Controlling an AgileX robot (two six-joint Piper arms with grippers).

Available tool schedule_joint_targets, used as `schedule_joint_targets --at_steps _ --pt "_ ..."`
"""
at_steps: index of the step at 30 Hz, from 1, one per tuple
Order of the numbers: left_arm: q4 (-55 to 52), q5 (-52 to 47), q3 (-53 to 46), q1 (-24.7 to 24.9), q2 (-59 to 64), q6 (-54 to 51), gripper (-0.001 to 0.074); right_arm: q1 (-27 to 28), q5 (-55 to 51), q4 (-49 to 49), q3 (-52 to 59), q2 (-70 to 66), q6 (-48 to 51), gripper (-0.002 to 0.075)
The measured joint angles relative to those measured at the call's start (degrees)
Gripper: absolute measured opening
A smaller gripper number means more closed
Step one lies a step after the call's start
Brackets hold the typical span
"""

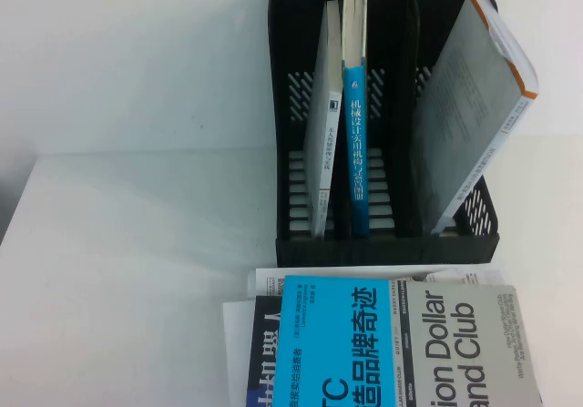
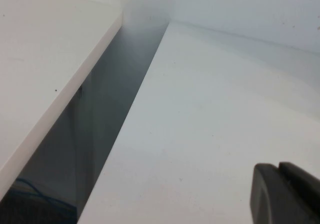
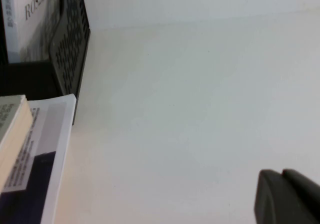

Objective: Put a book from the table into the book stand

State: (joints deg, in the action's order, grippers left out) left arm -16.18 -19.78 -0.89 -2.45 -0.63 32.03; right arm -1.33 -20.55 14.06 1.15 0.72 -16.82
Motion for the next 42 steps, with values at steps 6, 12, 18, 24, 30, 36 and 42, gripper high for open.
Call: schedule_joint_targets --at_steps 6,12,18,24,30,36,42 --pt "0.0 0.0 0.0 0.0 0.0 0.0 -0.0004 0.0 0.0 0.0 0.0 0.0 0.2 -0.0003" --pt "0.2 0.0 0.0 0.0 0.0 0.0 -0.0004 0.0 0.0 0.0 0.0 0.0 0.2 -0.0003" --pt "0.6 0.0 0.0 0.0 0.0 0.0 -0.0004 0.0 0.0 0.0 0.0 0.0 0.2 -0.0003" --pt "0.7 0.0 0.0 0.0 0.0 -0.1 -0.0004 0.0 0.0 0.0 0.0 0.0 0.1 -0.0003" --pt "0.7 0.0 0.0 0.0 0.0 -0.7 -0.0004 0.0 0.3 -0.1 0.0 0.0 0.1 -0.0003" --pt "0.7 0.1 0.0 0.0 0.0 -1.7 -0.0004 0.0 3.2 -0.2 0.3 0.0 0.1 -0.0003" --pt "1.0 3.3 -0.2 0.0 0.0 -1.9 -0.0004 0.0 9.9 -0.2 0.4 0.0 0.1 -0.0003"
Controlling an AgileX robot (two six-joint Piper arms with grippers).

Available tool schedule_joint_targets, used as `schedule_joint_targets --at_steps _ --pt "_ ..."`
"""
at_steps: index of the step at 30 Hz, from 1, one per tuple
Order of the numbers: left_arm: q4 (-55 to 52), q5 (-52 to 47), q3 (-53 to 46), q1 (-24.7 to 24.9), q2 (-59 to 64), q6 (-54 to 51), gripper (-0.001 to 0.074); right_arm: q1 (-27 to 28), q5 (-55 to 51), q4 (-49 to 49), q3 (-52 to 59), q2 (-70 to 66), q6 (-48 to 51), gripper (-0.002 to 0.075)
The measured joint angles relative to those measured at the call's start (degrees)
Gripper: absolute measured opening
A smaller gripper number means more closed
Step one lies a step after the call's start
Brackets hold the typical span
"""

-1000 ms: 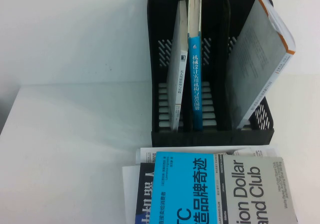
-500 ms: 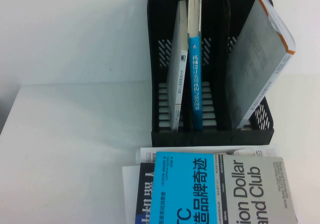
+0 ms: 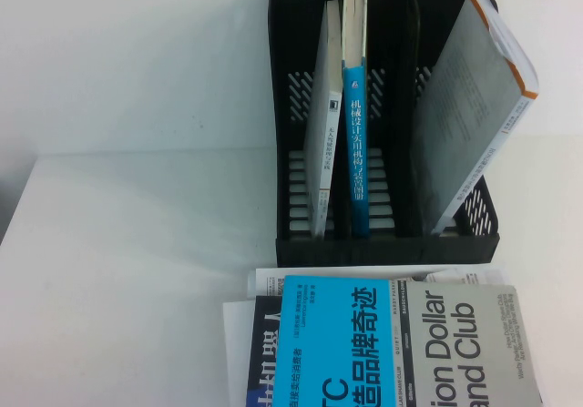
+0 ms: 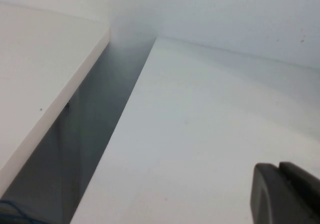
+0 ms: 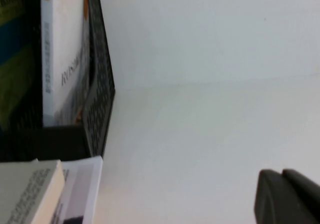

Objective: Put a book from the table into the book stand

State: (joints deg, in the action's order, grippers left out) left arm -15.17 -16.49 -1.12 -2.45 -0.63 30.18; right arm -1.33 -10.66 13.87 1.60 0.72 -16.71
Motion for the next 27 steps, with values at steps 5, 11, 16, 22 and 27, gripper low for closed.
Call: schedule_joint_targets --at_steps 5,11,16,22,27 --pt "2.6 9.8 -0.1 0.0 0.0 3.5 -0.0004 0.0 6.6 0.0 0.0 0.0 0.0 -0.0003" --pt "3.0 33.5 -0.1 0.0 0.0 9.5 -0.0004 0.0 16.8 0.0 0.0 0.0 0.0 -0.0003" --pt "0.0 46.9 -0.1 0.0 0.0 10.3 -0.0004 0.0 21.4 0.0 0.0 0.0 0.0 -0.0003" --pt "-6.2 53.9 -0.1 0.0 -0.1 10.1 -0.0004 0.0 28.3 -0.3 0.0 0.0 -0.1 -0.0003" --pt "-4.2 66.4 -0.1 0.0 -0.1 10.4 -0.0004 0.0 41.1 -4.5 -0.5 0.0 -2.0 -0.0003"
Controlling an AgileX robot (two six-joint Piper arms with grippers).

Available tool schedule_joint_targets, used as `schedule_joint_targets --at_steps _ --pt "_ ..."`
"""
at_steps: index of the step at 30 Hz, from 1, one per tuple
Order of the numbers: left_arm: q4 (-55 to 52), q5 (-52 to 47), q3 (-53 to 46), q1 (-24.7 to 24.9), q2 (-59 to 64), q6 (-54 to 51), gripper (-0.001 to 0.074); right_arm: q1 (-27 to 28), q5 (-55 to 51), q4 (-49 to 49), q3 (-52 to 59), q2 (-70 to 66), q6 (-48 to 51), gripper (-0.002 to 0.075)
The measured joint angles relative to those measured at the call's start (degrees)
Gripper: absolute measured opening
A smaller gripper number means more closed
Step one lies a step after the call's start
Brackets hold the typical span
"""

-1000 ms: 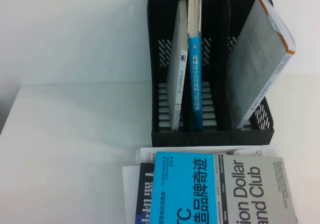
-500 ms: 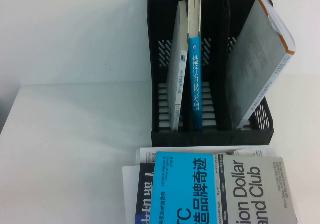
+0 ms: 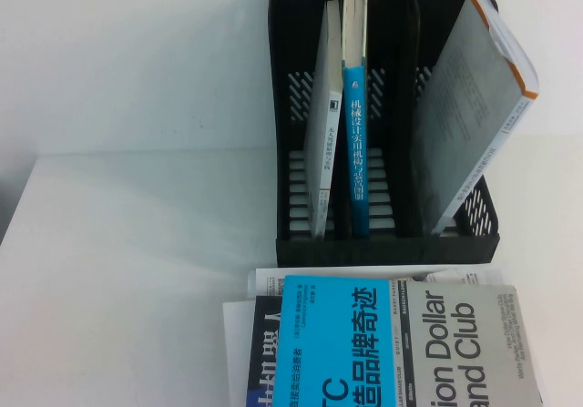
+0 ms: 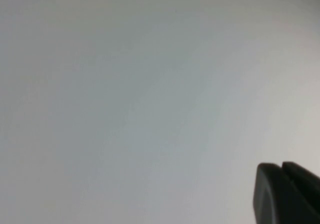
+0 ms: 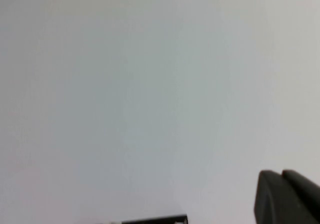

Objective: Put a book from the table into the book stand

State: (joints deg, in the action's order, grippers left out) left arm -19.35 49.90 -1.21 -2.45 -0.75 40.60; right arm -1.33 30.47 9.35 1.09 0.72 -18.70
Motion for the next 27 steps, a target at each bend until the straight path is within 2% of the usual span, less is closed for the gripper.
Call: schedule_joint_targets --at_steps 2,5,12,16,21,27 --pt "2.3 2.9 0.0 0.0 -0.2 1.4 -0.0004 0.0 0.3 -0.9 -2.7 0.0 -0.2 -0.0003" --pt "3.9 -1.7 3.3 0.0 -0.2 4.7 -0.0004 0.0 -0.3 -1.2 -9.8 0.0 -0.6 -0.0003" --pt "1.4 -28.9 22.2 0.0 0.3 5.8 -0.0004 0.0 -14.0 -1.4 -32.3 -5.0 -2.2 -0.0003" --pt "0.1 -37.4 30.7 0.0 4.7 3.1 -0.0004 0.0 -27.1 -1.3 -43.7 -14.6 -0.9 -0.0003" --pt "-2.5 -39.7 32.5 0.0 8.3 2.0 -0.0004 0.0 -41.2 0.0 -49.7 -24.3 0.0 -0.0003" --pt "-4.9 -35.7 32.5 0.0 8.6 2.0 -0.0004 0.0 -47.0 -5.4 -49.9 -26.1 -1.9 -0.0003"
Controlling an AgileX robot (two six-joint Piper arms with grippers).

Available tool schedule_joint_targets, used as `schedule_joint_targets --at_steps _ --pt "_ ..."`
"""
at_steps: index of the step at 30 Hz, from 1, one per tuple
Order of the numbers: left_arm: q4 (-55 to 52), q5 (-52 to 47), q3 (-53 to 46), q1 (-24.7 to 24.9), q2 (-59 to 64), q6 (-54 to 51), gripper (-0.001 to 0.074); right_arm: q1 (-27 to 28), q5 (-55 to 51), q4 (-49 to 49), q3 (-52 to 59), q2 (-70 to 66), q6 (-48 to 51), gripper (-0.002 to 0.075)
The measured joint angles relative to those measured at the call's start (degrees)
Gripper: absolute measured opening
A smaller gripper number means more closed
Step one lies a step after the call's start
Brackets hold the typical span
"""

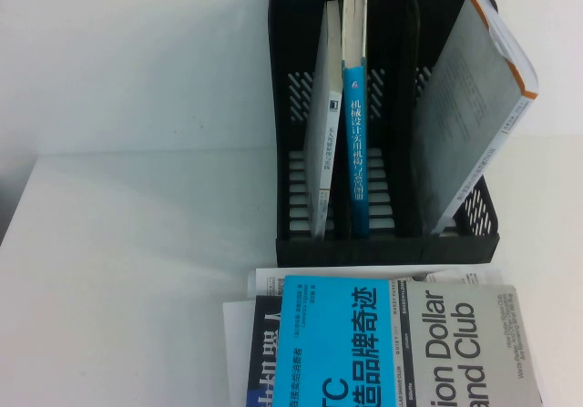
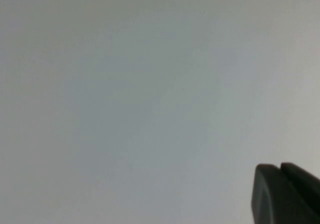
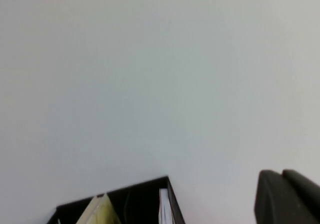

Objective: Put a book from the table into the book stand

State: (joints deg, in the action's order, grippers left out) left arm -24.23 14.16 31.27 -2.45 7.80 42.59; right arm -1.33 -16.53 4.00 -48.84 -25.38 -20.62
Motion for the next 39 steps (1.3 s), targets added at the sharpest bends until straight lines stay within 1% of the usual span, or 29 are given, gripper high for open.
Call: schedule_joint_targets --at_steps 3,7,10,14,20,24,27,31,34,37,39 --pt "-2.0 -3.7 0.1 0.0 -0.4 1.4 -0.0004 0.0 -6.2 -2.0 -0.1 0.0 -0.2 -0.0003" --pt "-2.3 -18.5 0.1 0.0 -1.5 5.8 -0.0004 0.0 -18.7 -2.1 0.9 0.0 2.3 -0.0003" --pt "-1.9 -28.5 -0.3 0.0 -1.6 7.2 -0.0004 0.0 -23.6 -2.1 3.7 0.0 4.5 -0.0003" --pt "0.4 -34.0 -3.3 0.0 -0.6 7.3 -0.0004 0.0 -28.4 -2.5 8.3 -0.3 5.3 -0.0003" --pt "9.1 -38.2 -8.4 0.0 3.8 6.2 -0.0004 0.0 -34.2 -7.0 11.7 -1.9 5.4 -0.0003" --pt "16.9 -39.8 -9.1 1.7 7.6 -1.4 -0.0004 0.0 -34.5 -12.1 11.7 -2.4 6.4 -0.0003" --pt "25.5 -39.8 -9.1 4.2 10.9 -10.1 -0.0004 0.0 -35.2 -16.0 11.7 -3.6 10.7 -0.0003" --pt "39.8 -39.9 -9.1 8.5 17.4 -24.9 -0.0004 -0.1 -35.7 -19.0 11.7 -7.1 15.0 -0.0003" --pt "50.8 -39.9 -9.1 10.9 23.0 -33.1 -0.0004 -0.1 -34.7 -19.5 11.7 -9.6 15.8 -0.0003" --pt "61.1 -40.1 -9.1 11.9 29.1 -42.6 -0.0004 -0.1 -33.9 -20.9 11.8 -11.7 16.7 -0.0003" --pt "67.6 -41.2 -8.2 12.0 32.8 -50.6 -0.0004 -0.1 -33.5 -22.8 12.7 -12.8 19.0 -0.0003"
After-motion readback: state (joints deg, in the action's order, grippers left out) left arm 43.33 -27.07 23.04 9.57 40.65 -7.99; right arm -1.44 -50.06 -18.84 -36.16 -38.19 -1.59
